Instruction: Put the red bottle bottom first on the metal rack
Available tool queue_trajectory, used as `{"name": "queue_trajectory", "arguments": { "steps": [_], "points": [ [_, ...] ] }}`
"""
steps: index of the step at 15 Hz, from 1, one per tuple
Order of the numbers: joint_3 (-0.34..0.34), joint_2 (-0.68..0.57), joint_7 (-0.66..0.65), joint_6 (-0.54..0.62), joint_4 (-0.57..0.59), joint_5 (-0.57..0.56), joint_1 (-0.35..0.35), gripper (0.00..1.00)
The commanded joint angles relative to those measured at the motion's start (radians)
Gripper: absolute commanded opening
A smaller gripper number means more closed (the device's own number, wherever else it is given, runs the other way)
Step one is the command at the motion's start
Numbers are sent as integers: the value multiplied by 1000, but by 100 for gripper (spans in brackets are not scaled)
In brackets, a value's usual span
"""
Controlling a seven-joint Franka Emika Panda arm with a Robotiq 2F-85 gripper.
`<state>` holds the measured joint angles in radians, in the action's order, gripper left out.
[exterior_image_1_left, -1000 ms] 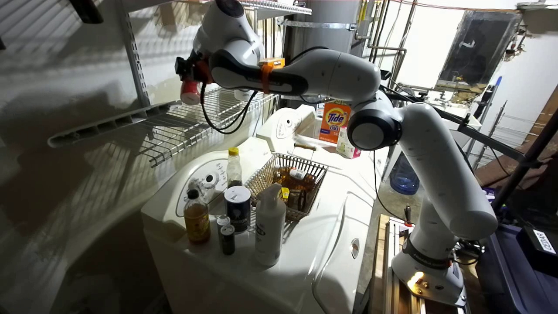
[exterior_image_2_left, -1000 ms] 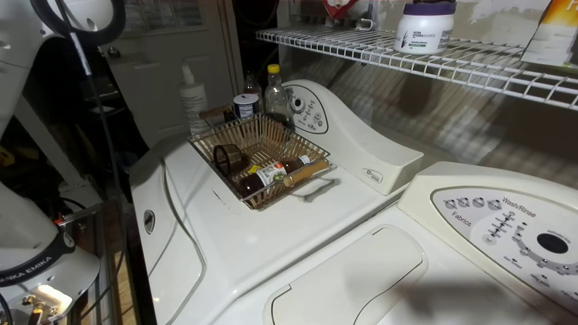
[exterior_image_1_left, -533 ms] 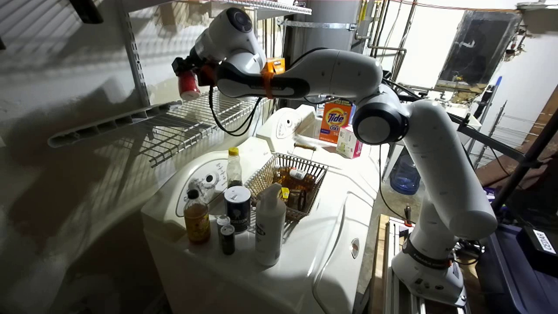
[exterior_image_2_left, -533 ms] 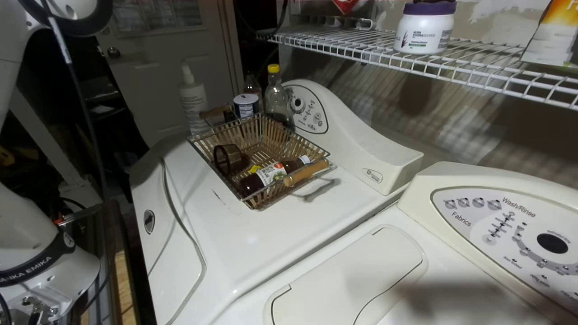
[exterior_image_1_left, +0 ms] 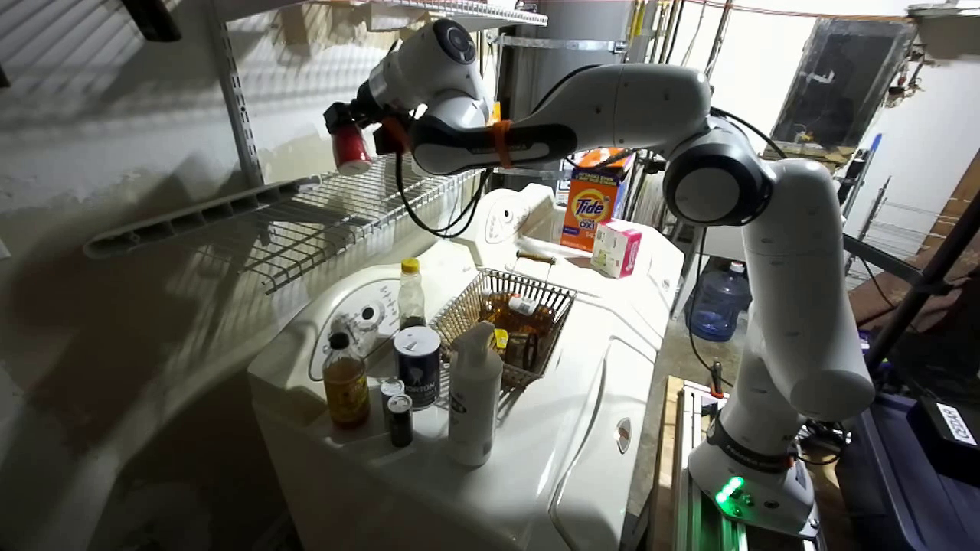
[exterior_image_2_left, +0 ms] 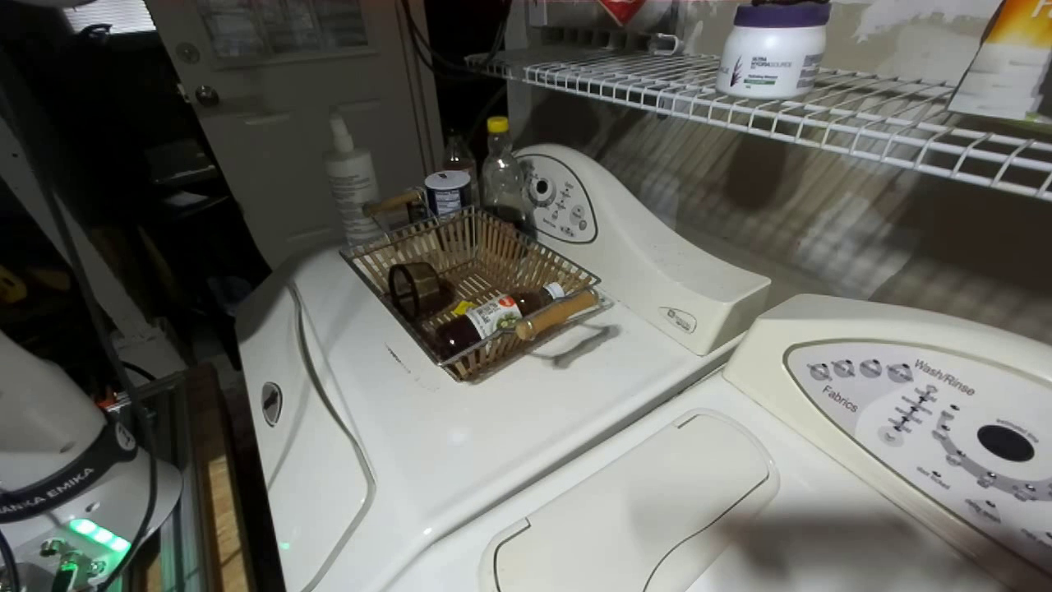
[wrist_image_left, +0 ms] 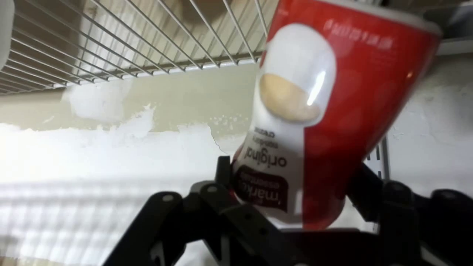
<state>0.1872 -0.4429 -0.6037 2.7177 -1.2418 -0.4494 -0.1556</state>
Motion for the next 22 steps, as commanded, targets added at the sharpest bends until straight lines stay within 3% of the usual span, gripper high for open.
{"name": "queue_trajectory", "arguments": {
  "steps": [1,2,3,4,11,12,16,22],
  "points": [
    [-4,132,-10,55,-193,-21,-20,51],
    [-2,146,-13,65,-216,-27,-26,51],
    [-3,67,0,30,-107,0,-12,51],
    [-3,76,0,31,-122,0,-14,76],
    [-3,67,0,30,-122,0,-13,76],
    [-3,67,0,30,-121,0,-13,51],
    [-47,84,108,194,-187,27,32,51],
    [-190,106,292,454,-306,60,170,51]
  ]
}}
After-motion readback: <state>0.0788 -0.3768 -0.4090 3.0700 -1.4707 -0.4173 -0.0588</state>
